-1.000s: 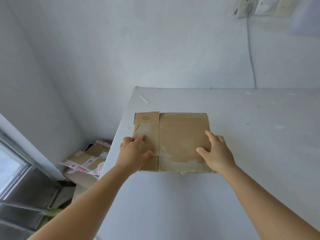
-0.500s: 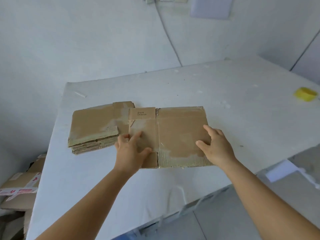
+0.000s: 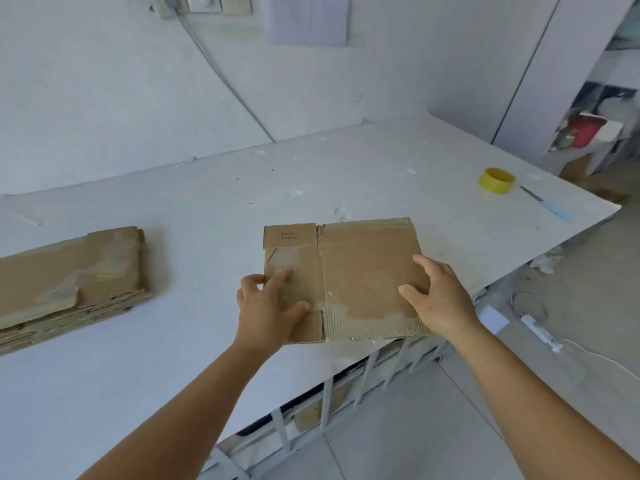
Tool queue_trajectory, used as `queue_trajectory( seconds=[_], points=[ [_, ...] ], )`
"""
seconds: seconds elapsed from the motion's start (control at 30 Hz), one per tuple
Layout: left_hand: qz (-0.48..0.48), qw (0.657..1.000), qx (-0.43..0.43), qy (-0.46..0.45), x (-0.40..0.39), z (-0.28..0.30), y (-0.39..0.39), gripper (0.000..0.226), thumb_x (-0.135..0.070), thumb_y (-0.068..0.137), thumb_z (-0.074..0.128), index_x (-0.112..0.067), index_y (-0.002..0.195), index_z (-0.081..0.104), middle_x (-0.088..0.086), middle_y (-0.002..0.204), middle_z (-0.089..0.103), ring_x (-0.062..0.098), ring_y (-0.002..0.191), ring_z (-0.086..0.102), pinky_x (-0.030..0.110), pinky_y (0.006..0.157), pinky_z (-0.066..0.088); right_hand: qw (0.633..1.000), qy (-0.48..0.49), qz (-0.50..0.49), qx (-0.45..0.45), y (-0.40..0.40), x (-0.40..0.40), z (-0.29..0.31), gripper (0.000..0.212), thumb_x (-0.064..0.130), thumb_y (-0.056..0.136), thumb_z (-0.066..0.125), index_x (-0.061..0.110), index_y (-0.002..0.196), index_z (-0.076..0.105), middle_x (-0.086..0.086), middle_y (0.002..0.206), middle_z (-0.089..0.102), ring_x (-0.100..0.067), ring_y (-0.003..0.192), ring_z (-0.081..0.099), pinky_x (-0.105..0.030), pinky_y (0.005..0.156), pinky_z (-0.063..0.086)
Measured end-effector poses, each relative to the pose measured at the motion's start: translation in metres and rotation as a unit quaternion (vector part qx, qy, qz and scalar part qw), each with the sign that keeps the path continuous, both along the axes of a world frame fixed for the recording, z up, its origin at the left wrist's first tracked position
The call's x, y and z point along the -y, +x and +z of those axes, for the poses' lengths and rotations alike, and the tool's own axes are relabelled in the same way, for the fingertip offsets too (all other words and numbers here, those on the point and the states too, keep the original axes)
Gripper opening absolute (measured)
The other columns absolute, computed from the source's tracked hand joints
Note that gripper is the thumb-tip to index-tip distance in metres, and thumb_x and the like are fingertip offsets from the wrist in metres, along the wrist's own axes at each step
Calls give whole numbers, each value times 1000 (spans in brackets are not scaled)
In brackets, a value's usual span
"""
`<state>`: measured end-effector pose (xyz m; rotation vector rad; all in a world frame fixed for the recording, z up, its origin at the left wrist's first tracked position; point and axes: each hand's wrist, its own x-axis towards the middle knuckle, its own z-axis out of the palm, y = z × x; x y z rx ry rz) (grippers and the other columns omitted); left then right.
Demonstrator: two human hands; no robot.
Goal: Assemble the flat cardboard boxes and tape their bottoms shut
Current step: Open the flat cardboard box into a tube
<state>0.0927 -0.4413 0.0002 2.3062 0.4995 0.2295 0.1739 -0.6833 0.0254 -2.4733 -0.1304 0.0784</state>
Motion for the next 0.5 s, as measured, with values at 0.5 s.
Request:
queue_trajectory(
  seconds=[0.5],
  points=[
    [-76,997,9,8,162,4,129,62,-40,83,66,-32,139,40,5,136,25,26,130,23,39,102,37,998,14,-64,4,96,174,2,59,32,92,55,24,146,30,-1,149,30,-20,129,41,-36,102,38]
  ],
)
